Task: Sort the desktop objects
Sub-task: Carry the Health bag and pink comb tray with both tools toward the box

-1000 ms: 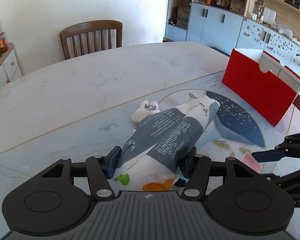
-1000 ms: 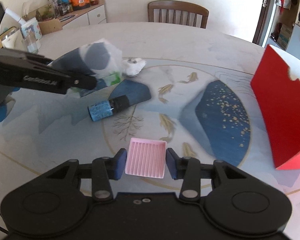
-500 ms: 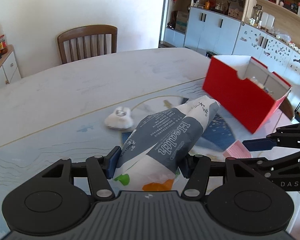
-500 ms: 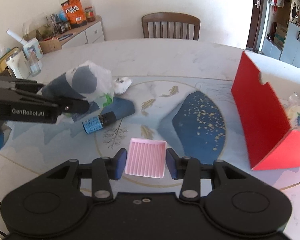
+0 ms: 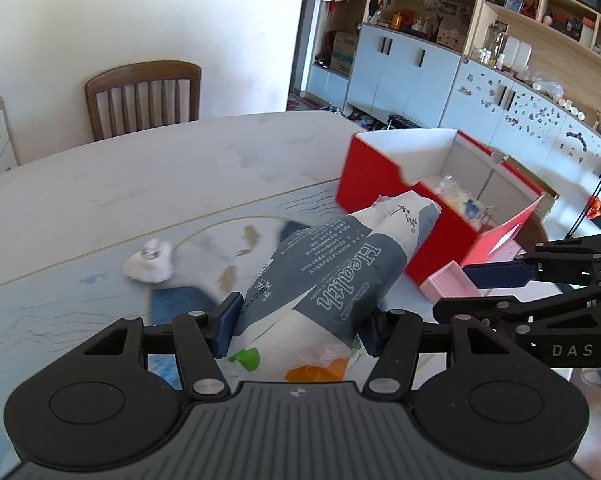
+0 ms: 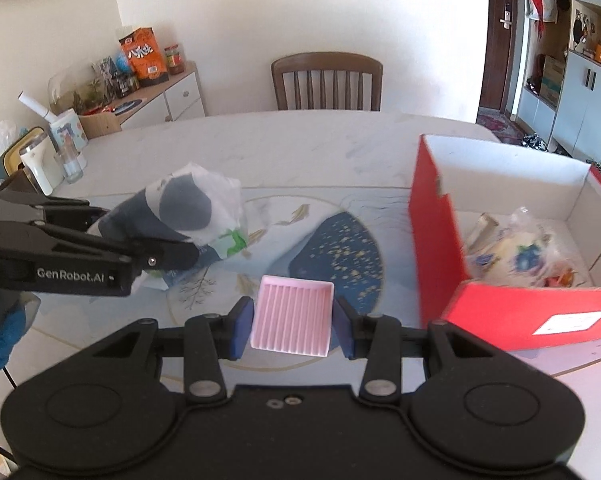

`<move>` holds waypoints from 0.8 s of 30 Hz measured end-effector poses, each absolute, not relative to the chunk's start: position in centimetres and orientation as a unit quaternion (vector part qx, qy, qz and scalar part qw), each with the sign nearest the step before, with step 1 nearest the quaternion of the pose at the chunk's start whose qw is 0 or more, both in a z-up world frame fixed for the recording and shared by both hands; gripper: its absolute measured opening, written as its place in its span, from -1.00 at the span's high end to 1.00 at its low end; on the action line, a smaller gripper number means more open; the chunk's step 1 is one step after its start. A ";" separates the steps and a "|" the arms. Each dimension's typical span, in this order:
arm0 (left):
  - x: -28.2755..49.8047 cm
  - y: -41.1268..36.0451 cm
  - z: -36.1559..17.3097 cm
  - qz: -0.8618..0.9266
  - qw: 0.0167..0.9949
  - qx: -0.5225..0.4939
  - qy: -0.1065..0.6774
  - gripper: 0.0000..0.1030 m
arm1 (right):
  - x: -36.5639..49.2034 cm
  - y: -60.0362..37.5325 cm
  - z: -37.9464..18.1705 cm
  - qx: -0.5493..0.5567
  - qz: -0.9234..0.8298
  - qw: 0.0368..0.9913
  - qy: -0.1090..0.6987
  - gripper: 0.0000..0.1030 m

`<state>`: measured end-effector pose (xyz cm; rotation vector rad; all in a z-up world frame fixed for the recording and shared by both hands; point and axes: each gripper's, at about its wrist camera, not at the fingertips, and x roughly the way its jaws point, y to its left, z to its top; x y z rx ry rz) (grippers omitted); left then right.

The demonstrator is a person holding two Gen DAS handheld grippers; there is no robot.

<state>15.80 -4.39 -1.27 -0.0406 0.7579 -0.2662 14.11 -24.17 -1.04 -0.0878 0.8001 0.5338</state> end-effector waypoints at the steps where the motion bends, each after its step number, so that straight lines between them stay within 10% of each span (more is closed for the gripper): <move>1: 15.9 -5.0 -1.1 -0.132 0.920 -0.020 0.368 -0.12 | 14.2 -24.6 -0.8 -0.042 0.255 0.887 0.383 0.19; 24: 20.4 -17.7 1.6 -0.165 0.926 0.006 0.340 -0.12 | 18.9 -36.7 1.6 -0.023 0.222 0.909 0.353 0.19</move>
